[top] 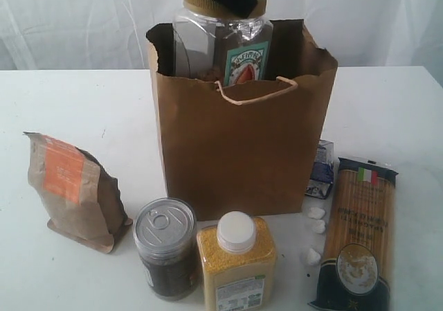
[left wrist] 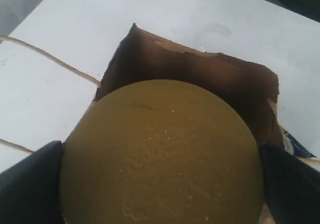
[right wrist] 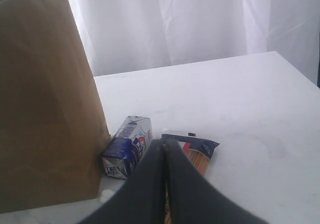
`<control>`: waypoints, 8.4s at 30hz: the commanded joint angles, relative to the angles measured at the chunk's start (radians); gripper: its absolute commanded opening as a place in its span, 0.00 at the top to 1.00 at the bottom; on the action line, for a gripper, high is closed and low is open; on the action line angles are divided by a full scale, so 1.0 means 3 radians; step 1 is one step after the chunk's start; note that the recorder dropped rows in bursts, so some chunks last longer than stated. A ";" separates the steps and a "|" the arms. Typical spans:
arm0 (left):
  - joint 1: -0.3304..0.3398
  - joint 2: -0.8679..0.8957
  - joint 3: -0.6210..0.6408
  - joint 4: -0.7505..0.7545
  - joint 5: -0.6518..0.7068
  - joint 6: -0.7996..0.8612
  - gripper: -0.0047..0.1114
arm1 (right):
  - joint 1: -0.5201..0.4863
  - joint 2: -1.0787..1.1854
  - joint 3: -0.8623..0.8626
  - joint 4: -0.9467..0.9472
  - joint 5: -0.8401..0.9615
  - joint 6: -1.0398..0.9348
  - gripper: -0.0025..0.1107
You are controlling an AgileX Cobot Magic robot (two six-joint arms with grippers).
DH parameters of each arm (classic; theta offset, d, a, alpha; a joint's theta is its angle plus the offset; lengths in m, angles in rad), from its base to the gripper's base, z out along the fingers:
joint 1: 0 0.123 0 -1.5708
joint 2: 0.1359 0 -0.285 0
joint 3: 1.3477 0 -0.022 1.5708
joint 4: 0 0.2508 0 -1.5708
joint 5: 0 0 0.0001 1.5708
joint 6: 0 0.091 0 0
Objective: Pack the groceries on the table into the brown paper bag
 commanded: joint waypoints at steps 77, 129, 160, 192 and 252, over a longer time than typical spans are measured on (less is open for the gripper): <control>0.0039 -0.0829 0.2127 0.0243 -0.0984 0.0061 0.10 | -0.0007 -0.0022 0.0004 -0.0014 -0.0028 0.0012 0.98; 0.0102 -0.0836 0.1949 -0.0301 -0.0787 0.0318 0.06 | -0.0007 -0.0022 0.0004 -0.0014 -0.0028 0.0074 0.98; 0.0108 -0.2988 0.2784 0.1139 0.0365 -0.0781 0.15 | -0.0007 -0.0022 0.0004 -0.0014 -0.0028 0.0074 0.98; 0.0108 -0.3366 0.4185 0.1273 -0.1029 -0.0866 0.96 | -0.0007 -0.0022 0.0004 -0.0014 -0.0028 0.0074 0.98; 0.0108 -0.4960 0.6864 0.1500 -0.4205 -0.1924 0.72 | -0.0007 -0.0022 0.0004 -0.0014 -0.0028 0.0074 0.98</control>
